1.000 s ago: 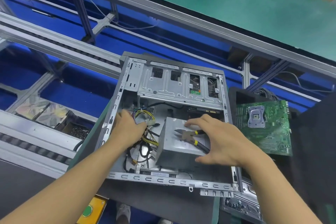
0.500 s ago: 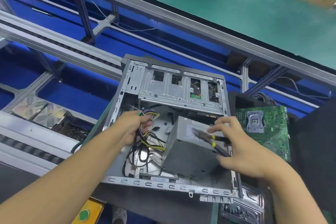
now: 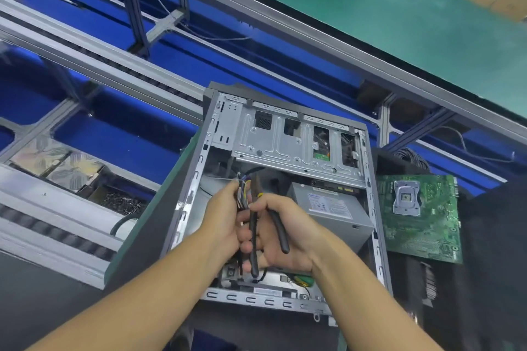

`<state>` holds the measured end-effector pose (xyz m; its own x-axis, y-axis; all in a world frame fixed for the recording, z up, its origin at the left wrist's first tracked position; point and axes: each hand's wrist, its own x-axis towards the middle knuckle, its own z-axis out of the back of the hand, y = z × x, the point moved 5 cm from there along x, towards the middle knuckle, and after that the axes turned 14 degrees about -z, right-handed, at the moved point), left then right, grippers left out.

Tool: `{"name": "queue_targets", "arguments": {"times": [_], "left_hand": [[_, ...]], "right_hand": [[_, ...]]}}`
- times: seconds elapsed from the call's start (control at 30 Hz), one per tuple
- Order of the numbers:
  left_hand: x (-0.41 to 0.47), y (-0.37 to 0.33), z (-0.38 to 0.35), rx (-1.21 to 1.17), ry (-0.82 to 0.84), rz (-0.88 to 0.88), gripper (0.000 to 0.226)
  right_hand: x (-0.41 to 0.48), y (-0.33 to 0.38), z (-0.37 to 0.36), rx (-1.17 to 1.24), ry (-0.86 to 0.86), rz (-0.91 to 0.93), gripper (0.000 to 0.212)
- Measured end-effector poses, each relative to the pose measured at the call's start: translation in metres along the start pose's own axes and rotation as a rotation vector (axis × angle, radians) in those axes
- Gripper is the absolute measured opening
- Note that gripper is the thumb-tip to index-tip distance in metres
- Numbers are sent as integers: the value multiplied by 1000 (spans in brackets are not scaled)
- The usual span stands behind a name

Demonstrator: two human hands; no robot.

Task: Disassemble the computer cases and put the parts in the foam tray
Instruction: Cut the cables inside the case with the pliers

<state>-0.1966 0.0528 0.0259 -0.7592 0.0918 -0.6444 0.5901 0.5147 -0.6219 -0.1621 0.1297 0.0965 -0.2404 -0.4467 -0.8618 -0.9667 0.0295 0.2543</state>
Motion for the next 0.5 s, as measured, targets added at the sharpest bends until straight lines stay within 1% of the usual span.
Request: {"name": "queue_targets", "arguments": {"times": [0.07, 0.13, 0.27, 0.37, 0.5], "left_hand": [[2, -2, 3, 5, -43, -69, 26], [5, -4, 6, -37, -92, -116, 29], [14, -6, 12, -47, -171, -126, 24], [18, -5, 14, -11, -199, -130, 27], [22, -6, 14, 8, -198, -148, 26]], "right_hand": [[9, 1, 4, 27, 79, -15, 16], [15, 0, 8, 58, 145, -26, 17], [23, 3, 10, 110, 232, -70, 19], [26, 4, 12, 102, 249, -103, 22], [30, 2, 12, 117, 277, -114, 24]]}}
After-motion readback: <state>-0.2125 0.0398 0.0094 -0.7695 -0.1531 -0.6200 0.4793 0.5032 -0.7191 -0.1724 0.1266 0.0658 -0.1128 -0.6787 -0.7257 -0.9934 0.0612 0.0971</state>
